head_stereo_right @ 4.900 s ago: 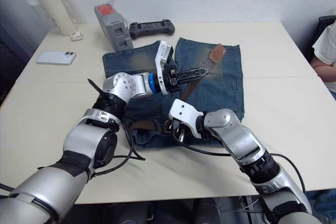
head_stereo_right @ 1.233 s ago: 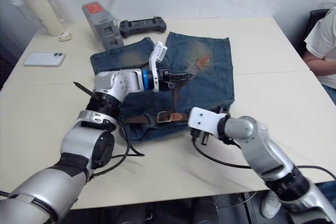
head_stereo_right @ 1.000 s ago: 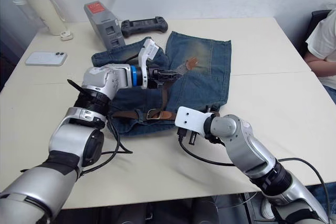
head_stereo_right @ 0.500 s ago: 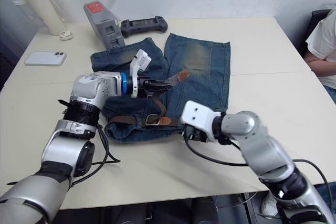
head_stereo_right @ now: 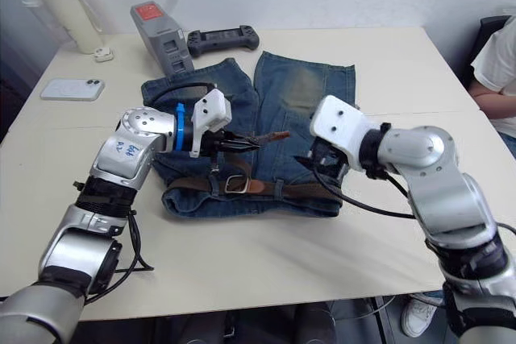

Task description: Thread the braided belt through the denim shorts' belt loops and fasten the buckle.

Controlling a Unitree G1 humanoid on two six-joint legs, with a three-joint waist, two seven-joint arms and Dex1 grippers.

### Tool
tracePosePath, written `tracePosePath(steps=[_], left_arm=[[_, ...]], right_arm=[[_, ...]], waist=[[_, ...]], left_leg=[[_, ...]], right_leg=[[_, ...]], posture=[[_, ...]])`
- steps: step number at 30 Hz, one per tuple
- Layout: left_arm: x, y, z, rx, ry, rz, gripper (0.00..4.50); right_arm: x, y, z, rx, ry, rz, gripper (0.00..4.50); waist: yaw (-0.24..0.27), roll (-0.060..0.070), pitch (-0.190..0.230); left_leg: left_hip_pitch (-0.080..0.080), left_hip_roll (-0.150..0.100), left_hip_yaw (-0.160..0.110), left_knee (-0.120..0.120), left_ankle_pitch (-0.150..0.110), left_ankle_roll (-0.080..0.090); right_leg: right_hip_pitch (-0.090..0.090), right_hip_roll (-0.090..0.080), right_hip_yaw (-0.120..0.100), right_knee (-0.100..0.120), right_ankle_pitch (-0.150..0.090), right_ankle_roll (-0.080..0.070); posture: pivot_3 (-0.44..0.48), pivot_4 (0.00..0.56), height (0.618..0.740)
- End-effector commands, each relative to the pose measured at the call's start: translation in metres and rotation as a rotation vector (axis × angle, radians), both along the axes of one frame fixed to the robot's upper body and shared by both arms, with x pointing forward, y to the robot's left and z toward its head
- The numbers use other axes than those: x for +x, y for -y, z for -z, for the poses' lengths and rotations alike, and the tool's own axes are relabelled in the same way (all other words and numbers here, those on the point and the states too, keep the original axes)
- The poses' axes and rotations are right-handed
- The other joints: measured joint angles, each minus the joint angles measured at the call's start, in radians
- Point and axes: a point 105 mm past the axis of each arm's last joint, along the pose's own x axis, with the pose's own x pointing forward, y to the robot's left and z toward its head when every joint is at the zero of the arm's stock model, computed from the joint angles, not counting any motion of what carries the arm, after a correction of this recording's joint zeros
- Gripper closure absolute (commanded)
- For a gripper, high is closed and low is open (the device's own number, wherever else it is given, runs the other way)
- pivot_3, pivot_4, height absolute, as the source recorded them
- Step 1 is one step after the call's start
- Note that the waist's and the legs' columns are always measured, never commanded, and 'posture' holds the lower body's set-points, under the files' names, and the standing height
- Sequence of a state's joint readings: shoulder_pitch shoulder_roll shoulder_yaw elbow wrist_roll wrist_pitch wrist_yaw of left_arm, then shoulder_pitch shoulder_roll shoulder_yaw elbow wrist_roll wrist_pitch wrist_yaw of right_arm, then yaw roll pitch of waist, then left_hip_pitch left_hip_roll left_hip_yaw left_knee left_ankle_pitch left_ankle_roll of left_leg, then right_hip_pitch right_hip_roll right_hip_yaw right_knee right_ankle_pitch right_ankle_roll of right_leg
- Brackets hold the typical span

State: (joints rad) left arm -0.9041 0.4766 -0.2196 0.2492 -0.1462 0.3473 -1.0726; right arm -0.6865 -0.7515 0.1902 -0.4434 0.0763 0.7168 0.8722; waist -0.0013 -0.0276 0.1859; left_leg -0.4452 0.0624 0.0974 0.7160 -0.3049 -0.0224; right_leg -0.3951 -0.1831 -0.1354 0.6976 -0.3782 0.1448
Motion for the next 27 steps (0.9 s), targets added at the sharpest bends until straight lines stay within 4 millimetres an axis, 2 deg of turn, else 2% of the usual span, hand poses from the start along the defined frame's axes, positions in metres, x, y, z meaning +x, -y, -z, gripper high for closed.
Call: tracePosePath(steps=[1, 6, 7, 9, 14, 17, 20, 22, 23, 27], left_arm=[[-0.003, 0.005, -0.015, 0.004, 0.093, 0.044, 4.50], [-0.001, 0.000, -0.010, 0.049, 0.121, 0.041, 4.50], [0.000, 0.000, -0.009, 0.043, 0.115, 0.039, 4.50], [0.000, -0.001, -0.007, 0.034, 0.105, 0.036, 4.50], [0.001, -0.001, -0.004, 0.032, 0.095, 0.039, 4.50], [-0.001, -0.001, -0.004, 0.033, 0.088, 0.055, 4.50], [-0.002, 0.000, -0.008, 0.005, 0.075, 0.060, 4.50], [-0.005, 0.000, -0.009, -0.003, 0.059, 0.079, 3.53], [-0.005, -0.001, -0.009, 0.005, 0.064, 0.082, 3.32], [0.004, -0.009, -0.006, 0.100, 0.162, 0.029, 1.44]], right_arm=[[0.003, -0.010, -0.003, -0.034, 0.051, -0.042, 0.06], [0.006, -0.018, 0.002, -0.039, 0.050, -0.065, 0.06], [0.006, -0.019, 0.002, -0.036, 0.050, -0.066, 0.29], [0.006, -0.020, 0.003, -0.031, 0.046, -0.068, 0.83], [0.006, -0.021, 0.005, -0.027, 0.043, -0.077, 3.22], [0.005, -0.023, 0.007, -0.026, 0.038, -0.083, 4.43], [0.006, -0.024, 0.008, -0.023, 0.038, -0.078, 4.48], [0.006, -0.023, 0.008, -0.022, 0.034, -0.076, 4.50], [0.006, -0.023, 0.008, -0.026, 0.033, -0.074, 4.50], [0.006, -0.018, 0.009, -0.048, 0.018, -0.049, 4.50]], waist=[[0.000, 0.000, 0.000], [0.001, 0.000, 0.000], [0.001, 0.000, 0.000], [0.001, 0.000, 0.000], [0.000, 0.000, 0.000], [0.000, 0.000, 0.000], [0.000, 0.000, 0.000], [0.000, 0.000, 0.000], [0.000, 0.000, 0.000], [0.000, 0.000, 0.000]], left_leg=[[0.000, 0.000, 0.000, 0.000, 0.000, 0.000], [0.000, 0.000, 0.000, 0.001, 0.000, 0.000], [0.000, 0.000, 0.000, 0.001, 0.000, 0.000], [0.000, 0.000, 0.000, 0.001, 0.000, 0.000], [0.000, 0.000, 0.000, 0.001, 0.000, 0.000], [0.000, 0.000, 0.000, 0.001, 0.000, 0.000], [0.000, 0.000, 0.000, 0.001, 0.000, 0.000], [0.000, 0.000, 0.000, 0.001, 0.000, 0.000], [0.000, 0.000, 0.000, 0.001, 0.000, 0.000], [0.000, 0.000, 0.000, 0.001, 0.000, 0.000]], right_leg=[[0.000, 0.000, 0.000, 0.000, 0.000, 0.000], [0.000, 0.000, 0.000, 0.000, 0.000, 0.000], [0.000, 0.000, 0.000, 0.000, 0.000, 0.000], [0.000, 0.000, 0.000, 0.001, 0.000, 0.000], [0.000, 0.000, 0.000, 0.001, 0.000, 0.000], [0.000, 0.000, 0.000, 0.001, 0.000, 0.000], [0.000, 0.000, 0.000, 0.001, 0.000, 0.000], [0.000, 0.000, 0.000, 0.001, 0.000, 0.000], [0.000, 0.000, 0.000, 0.001, 0.000, 0.000], [0.000, 0.000, 0.000, 0.001, 0.000, 0.000]], posture=[[0.000, 0.150, 0.664], [0.000, 0.150, 0.664], [0.000, 0.150, 0.664], [0.000, 0.150, 0.664], [0.000, 0.150, 0.664], [0.000, 0.150, 0.664], [0.000, 0.150, 0.664], [0.000, 0.150, 0.664], [0.000, 0.150, 0.664], [0.000, 0.150, 0.664]])
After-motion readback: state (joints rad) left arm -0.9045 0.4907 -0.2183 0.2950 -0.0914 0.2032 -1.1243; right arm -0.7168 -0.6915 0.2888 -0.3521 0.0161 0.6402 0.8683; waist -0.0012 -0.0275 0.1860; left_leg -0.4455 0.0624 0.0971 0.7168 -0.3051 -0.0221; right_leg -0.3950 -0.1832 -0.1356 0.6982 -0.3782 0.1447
